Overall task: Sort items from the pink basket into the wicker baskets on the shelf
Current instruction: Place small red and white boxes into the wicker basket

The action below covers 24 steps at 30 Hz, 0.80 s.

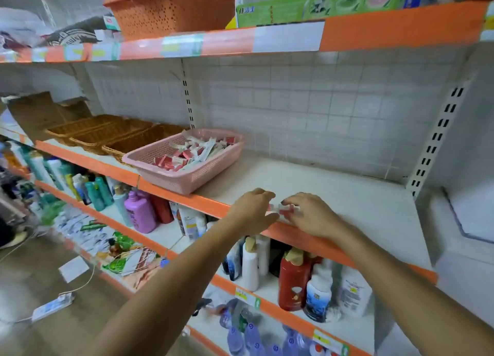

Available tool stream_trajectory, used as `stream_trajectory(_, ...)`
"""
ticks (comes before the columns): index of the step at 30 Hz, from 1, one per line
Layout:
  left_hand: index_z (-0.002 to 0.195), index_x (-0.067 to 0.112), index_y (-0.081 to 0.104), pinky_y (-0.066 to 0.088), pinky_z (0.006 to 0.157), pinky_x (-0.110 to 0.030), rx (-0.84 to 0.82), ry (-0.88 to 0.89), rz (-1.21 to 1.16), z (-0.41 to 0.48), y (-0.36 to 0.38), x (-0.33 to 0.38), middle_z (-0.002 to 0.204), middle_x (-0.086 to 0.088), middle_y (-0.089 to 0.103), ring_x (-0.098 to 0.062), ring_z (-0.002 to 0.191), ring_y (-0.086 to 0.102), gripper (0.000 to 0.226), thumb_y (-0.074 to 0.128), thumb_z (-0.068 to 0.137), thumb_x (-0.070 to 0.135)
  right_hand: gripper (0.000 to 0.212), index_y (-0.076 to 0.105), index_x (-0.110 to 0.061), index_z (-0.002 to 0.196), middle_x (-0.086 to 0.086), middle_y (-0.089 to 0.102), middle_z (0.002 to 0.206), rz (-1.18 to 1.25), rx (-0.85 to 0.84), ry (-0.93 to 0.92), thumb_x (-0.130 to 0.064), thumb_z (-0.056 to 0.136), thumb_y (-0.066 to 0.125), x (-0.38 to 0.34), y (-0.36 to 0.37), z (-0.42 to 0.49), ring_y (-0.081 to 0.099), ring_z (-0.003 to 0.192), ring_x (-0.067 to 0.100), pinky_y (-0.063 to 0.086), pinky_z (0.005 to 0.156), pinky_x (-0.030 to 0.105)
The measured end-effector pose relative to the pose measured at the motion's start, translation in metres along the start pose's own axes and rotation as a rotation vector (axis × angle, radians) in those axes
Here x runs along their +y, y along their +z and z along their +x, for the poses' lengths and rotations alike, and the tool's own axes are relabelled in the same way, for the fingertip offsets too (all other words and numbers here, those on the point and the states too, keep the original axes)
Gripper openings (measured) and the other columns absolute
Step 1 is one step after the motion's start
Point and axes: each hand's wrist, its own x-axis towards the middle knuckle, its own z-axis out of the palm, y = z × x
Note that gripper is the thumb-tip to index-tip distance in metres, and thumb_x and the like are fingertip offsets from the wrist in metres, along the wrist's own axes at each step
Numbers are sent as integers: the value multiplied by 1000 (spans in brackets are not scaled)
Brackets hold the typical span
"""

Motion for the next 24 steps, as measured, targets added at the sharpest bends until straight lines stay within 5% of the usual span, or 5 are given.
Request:
stream_trajectory(6,134,12,43,42,98,-41,-87,-201,40,38,30,-17,135,-10,46,-33,118,47,45,45,92,28,29,64,-10,113,8,61,117,-93,-20,88,-20,87,54,17,15,26,52,110,26,42,93,35)
stream_trajectory(14,108,10,64,31,76,-27,1,-172,49,53,30,-30,108,-10,60,-26,100,54,26,49,92,23,24,65,-16,110,4,60,106,-93,-30,113,-26,89,61,25,25,49,53,103,23,44,83,30)
stream_trajectory(24,115,18,65,47,68,-31,361,-164,-54,25,-28,-57,108,-3,62,-24,89,61,29,62,89,31,27,65,-17,113,0,62,109,171,109,-1,-14,86,64,-25,-8,85,59,94,14,39,81,21)
